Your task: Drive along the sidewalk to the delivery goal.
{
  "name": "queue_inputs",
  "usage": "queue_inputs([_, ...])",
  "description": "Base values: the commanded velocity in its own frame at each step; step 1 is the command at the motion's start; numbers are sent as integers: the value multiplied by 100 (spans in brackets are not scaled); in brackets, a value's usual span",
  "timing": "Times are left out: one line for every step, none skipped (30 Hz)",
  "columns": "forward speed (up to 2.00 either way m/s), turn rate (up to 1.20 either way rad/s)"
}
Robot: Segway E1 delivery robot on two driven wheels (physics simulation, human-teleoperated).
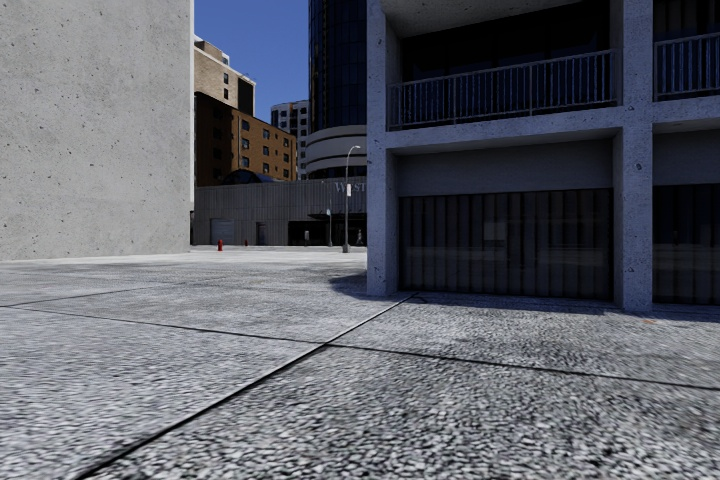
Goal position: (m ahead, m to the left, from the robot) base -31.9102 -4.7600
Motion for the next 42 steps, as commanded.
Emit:
queue_inputs([0,0])
queue_inputs([12,0])
queue_inputs([33,0])
queue_inputs([33,0])
queue_inputs([40,0])
queue_inputs([41,0])
queue_inputs([41,0])
queue_inputs([42,1])
queue_inputs([42,10])
queue_inputs([51,19])
queue_inputs([51,19])
queue_inputs([70,30])
queue_inputs([78,38])
queue_inputs([78,38])
queue_inputs([79,40])
queue_inputs([80,40])
queue_inputs([80,40])
queue_inputs([80,40])
queue_inputs([80,40])
queue_inputs([80,40])
queue_inputs([80,40])
queue_inputs([80,40])
queue_inputs([81,40])
queue_inputs([81,40])
queue_inputs([81,40])
queue_inputs([81,40])
queue_inputs([81,40])
queue_inputs([81,40])
queue_inputs([81,40])
queue_inputs([81,40])
queue_inputs([81,40])
queue_inputs([82,40])
queue_inputs([82,40])
queue_inputs([83,40])
queue_inputs([83,40])
queue_inputs([83,40])
queue_inputs([84,40])
queue_inputs([89,40])
queue_inputs([89,40])
queue_inputs([93,40])
queue_inputs([96,40])
queue_inputs([96,40])
